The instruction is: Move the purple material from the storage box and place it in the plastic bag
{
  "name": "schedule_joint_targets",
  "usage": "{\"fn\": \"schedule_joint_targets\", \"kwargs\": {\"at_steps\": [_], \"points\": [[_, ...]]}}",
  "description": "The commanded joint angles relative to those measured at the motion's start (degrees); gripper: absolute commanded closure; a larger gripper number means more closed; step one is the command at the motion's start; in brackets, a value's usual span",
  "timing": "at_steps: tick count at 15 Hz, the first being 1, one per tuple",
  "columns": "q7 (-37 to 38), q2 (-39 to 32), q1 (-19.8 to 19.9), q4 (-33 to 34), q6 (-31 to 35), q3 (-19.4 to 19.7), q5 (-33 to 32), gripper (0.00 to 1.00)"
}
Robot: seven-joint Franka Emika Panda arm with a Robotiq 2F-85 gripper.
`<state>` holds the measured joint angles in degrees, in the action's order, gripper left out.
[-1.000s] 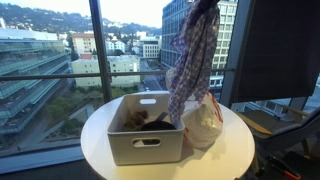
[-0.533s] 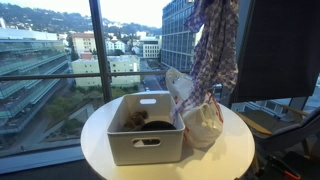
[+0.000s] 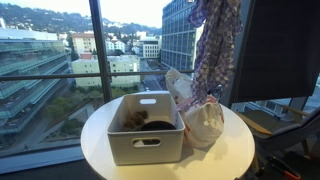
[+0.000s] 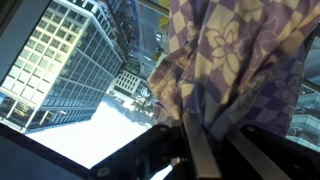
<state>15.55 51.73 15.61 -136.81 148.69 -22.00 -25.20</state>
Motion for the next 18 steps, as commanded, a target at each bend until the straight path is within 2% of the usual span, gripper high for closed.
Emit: {"fn": "schedule_joint_targets", "kwargs": {"at_steps": [1,10,13,18], "points": [[1.82,-0.65,4.33,3.18,3.44,-1.92,-3.12,0.98],[3.01,-0.13,14.53,4.22,10.12,-4.99,-8.53,0.98],[3.10,0.43,16.99,5.28,11.08,-5.40,-9.52,0.98],[3.27,-0.20,18.75,5.40,12.64,-6.88,-9.68,0.98]]}}
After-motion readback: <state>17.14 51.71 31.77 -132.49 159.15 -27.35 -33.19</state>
